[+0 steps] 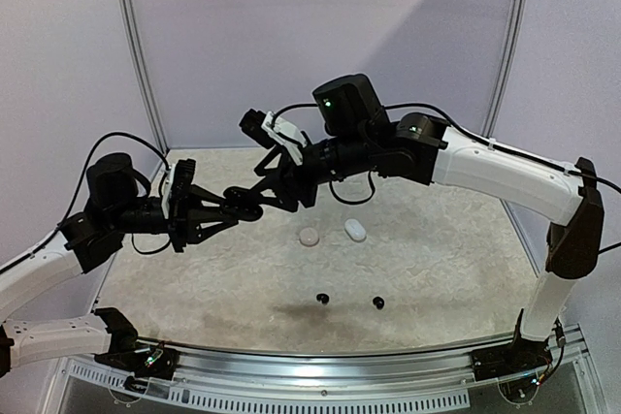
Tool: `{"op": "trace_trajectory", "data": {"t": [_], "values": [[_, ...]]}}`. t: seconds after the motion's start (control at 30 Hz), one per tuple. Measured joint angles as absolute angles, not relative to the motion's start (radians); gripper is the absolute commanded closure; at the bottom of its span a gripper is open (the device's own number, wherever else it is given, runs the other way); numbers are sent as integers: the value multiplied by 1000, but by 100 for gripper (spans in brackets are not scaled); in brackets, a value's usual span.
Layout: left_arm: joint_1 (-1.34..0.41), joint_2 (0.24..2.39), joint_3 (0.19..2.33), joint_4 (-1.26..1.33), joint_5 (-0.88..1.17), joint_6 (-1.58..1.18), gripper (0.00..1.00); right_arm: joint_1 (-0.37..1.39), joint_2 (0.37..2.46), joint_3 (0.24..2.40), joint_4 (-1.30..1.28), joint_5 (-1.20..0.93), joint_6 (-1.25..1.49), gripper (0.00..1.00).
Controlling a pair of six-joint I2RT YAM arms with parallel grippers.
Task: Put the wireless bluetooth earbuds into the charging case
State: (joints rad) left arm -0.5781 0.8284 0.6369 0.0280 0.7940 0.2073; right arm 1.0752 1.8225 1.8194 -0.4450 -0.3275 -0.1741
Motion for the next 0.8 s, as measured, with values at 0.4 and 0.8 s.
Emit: {"op": "trace_trajectory", "data": {"t": [0.4,0.8], "values": [[-573,832,573,176,744,-9,100,1025,1830,1821,-437,-443,-109,40],[-569,837,556,195,710,-39,100,776,1692,1624,-588,-177,277,63]]}}
